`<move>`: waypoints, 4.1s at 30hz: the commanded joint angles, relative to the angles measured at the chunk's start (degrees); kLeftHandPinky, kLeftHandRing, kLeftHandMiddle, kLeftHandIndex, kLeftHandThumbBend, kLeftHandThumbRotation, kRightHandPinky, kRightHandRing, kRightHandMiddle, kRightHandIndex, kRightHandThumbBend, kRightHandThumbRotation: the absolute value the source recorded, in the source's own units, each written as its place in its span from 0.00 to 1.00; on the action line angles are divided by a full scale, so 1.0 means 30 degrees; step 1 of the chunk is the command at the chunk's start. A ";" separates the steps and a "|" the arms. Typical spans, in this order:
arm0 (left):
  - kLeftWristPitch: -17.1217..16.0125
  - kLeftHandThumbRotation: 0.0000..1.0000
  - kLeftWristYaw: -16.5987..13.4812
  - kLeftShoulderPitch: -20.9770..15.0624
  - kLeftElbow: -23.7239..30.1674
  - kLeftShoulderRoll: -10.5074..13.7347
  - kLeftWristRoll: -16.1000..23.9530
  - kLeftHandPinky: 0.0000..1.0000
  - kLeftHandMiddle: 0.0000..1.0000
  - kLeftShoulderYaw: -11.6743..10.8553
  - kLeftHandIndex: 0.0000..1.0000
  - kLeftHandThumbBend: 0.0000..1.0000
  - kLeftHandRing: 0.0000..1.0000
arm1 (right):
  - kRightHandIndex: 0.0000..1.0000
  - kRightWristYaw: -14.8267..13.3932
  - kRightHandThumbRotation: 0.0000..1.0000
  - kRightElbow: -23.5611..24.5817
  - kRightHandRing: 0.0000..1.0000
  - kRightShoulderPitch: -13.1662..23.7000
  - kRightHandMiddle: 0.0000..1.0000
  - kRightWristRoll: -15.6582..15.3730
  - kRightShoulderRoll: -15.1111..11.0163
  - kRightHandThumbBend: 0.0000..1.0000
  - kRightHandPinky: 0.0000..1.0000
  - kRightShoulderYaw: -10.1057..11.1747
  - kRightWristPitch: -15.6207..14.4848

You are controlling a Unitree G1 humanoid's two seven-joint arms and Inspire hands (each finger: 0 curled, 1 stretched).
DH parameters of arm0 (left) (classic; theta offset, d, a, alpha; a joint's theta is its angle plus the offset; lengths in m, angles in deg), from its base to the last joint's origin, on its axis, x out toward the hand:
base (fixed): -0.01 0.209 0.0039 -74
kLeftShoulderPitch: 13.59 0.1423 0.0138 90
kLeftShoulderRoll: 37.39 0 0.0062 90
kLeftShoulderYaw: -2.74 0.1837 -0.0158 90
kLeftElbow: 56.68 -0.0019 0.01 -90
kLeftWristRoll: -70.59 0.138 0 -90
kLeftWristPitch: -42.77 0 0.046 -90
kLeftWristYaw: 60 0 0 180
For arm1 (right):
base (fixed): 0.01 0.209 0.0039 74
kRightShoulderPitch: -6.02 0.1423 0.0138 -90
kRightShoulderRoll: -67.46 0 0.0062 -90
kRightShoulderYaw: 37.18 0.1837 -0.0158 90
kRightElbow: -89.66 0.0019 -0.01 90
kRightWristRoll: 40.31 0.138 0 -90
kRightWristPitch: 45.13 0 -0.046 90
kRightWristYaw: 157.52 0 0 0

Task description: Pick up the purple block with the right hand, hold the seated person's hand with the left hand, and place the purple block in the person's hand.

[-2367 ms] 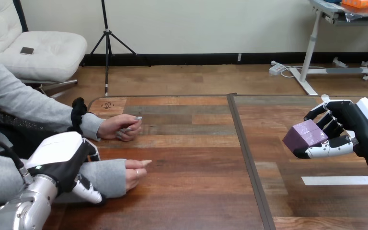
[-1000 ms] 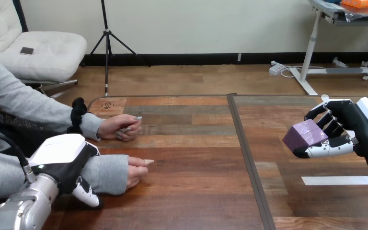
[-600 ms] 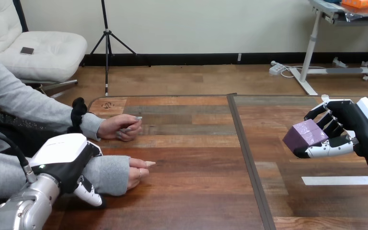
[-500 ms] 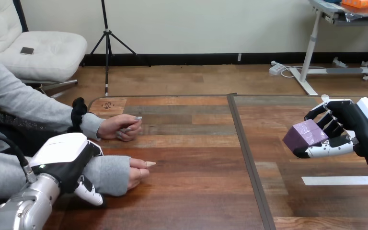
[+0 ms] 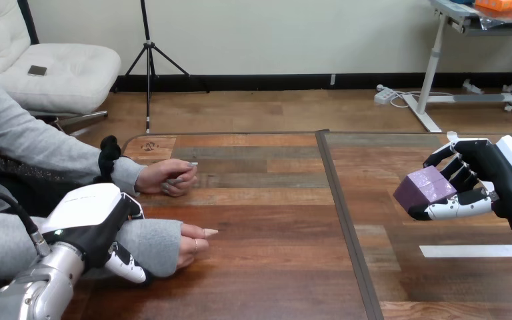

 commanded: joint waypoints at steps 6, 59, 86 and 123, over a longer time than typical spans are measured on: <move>-0.0217 0.00 -0.0722 -0.0565 -0.0049 0.0008 -0.0439 0.21 0.39 -0.0631 0.39 0.82 0.29 | 0.43 -0.0221 0.00 0.0844 0.36 0.1144 0.40 0.0249 -0.0386 0.83 0.33 0.0415 0.0457; 0.0988 0.00 -0.1934 0.0289 0.2672 -0.0346 0.0038 0.17 0.35 -0.1161 0.39 0.80 0.24 | 0.44 -0.0326 0.00 0.1116 0.37 0.1190 0.41 -0.0084 -0.0396 0.83 0.34 0.0261 0.0384; -0.6222 0.00 -1.3043 0.0200 -0.1142 -0.1904 -0.0164 0.20 0.30 -0.1489 0.33 0.82 0.25 | 0.45 -0.0345 0.00 0.1269 0.35 0.1122 0.40 -0.0232 0.0008 0.82 0.32 0.0087 0.0132; -0.7789 0.00 -1.8145 -0.0807 -0.3680 -0.2395 0.2455 0.19 0.30 -0.0771 0.32 0.79 0.24 | 0.45 -0.0083 0.00 0.2208 0.36 0.1159 0.40 -0.0217 0.0527 0.82 0.32 -0.0107 -0.0502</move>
